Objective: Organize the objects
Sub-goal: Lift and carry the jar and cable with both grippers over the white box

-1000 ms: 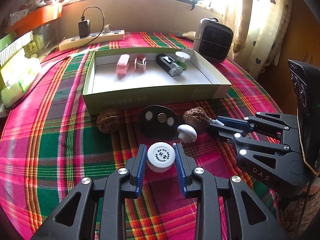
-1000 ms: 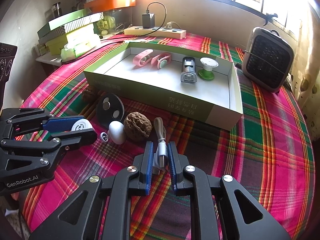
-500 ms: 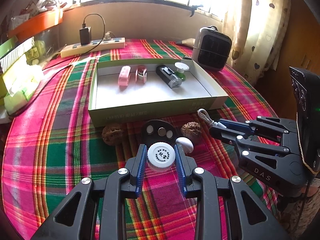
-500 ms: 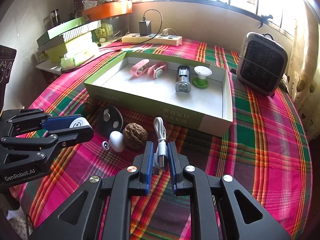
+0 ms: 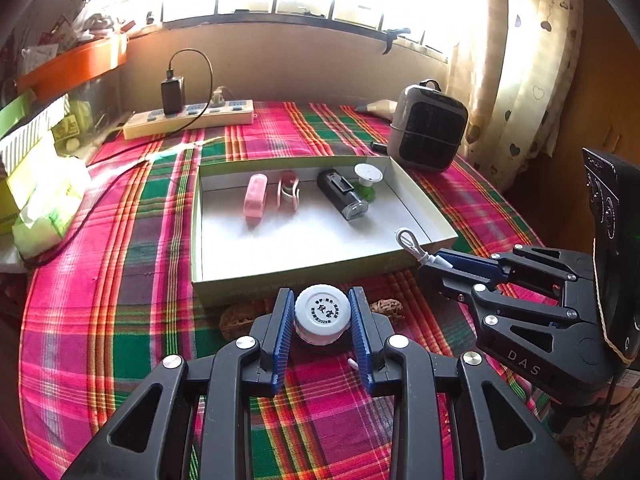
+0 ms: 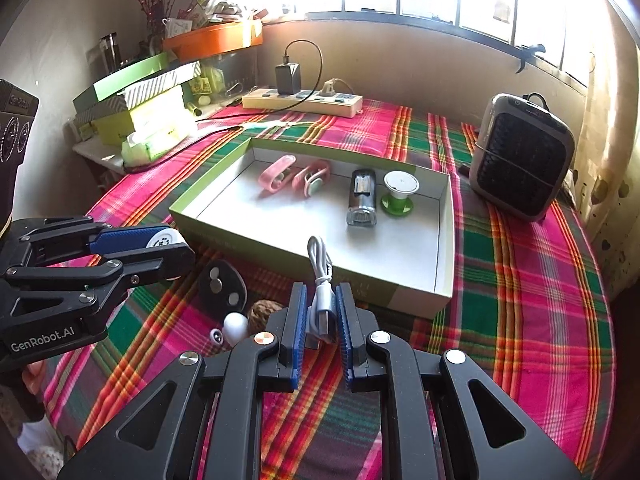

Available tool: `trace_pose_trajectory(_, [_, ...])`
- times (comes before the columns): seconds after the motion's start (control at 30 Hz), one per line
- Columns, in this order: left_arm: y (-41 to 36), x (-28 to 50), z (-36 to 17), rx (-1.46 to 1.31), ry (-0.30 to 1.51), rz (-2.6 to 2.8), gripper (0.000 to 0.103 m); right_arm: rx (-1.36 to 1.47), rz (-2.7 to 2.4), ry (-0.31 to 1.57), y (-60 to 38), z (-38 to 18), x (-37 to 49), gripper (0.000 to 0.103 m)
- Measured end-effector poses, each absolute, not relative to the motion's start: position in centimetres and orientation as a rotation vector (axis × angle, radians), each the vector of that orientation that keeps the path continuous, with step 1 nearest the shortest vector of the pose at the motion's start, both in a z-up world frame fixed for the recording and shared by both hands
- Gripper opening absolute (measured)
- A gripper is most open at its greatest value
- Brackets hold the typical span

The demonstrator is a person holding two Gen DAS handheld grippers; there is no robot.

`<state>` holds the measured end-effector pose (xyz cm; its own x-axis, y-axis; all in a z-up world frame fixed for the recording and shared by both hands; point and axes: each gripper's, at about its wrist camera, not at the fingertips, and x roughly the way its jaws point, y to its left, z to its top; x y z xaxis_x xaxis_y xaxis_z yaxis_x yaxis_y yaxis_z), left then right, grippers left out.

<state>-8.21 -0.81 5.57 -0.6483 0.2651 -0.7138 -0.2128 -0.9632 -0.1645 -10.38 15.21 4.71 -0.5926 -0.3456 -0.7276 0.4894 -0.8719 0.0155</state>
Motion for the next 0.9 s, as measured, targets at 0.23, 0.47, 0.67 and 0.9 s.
trace_pose_trajectory(0.23, [-1.4,-10.0,5.8,-1.164,-0.105,2.647,0.026,1.055,-2.422,0.244,14.6,5.2,-12.0,0.016])
trace_pose_trajectory(0.47, [-2.1,-12.4,5.3,-1.194,-0.113,2.652,0.026,1.074,-2.409,0.23,13.7,5.1,-14.1,0.016])
trace_pose_trajectory(0.67, [-2.7,-14.3,4.6,-1.221,-0.125,2.658,0.026,1.106,-2.38,0.235,12.9,4.6,-16.0,0.016])
trace_pose_trajectory(0.9, [-3.0,-16.2,3.8,-1.253,-0.128,2.657,0.026,1.151,-2.378,0.236,12.2,3.7,-18.3,0.016])
